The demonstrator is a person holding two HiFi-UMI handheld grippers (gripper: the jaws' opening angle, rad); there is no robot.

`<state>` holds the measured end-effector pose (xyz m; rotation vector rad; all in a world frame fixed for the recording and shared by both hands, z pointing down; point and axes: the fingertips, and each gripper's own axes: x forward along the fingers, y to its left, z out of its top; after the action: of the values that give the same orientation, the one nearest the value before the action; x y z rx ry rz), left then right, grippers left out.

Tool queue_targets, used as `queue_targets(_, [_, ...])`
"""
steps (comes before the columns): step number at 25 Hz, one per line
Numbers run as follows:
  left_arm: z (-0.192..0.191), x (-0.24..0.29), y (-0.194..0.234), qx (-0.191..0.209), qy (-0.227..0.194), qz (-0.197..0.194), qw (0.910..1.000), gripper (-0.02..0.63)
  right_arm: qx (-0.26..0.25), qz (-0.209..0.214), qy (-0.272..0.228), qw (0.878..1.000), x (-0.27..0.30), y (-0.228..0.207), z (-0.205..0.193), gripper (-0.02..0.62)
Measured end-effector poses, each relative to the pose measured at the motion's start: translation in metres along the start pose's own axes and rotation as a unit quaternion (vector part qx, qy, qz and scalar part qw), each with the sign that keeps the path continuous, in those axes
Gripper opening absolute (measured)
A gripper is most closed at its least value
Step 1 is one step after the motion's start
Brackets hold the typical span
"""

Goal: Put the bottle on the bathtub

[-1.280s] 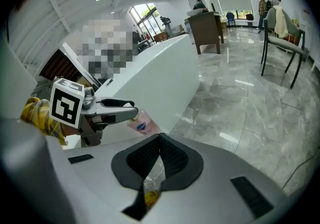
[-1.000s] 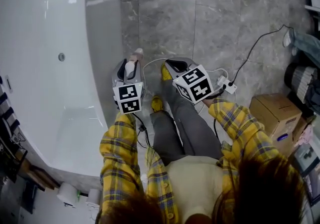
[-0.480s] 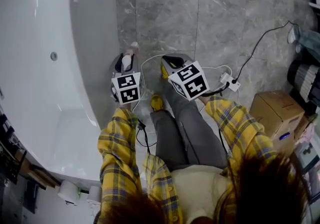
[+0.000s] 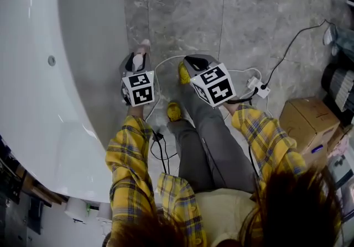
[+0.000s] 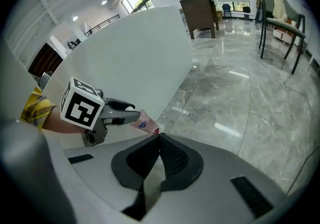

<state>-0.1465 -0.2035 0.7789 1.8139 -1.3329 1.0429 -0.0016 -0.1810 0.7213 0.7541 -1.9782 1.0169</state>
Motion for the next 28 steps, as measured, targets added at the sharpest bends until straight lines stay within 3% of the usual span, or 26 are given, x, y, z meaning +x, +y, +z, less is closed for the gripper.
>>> queue_targets(22, [-0.042, 0.077, 0.009, 0.004, 0.042, 0.020, 0.9989, 0.179, 0.023, -0.008, 0.001, 1.000, 0.029, -0.023, -0.039, 0.014])
queue_targets(28, [-0.039, 0.082, 0.012, 0.001, 0.025, 0.022, 0.9994, 0.179, 0.023, -0.007, 0.000, 1.000, 0.029, -0.023, -0.048, 0.014])
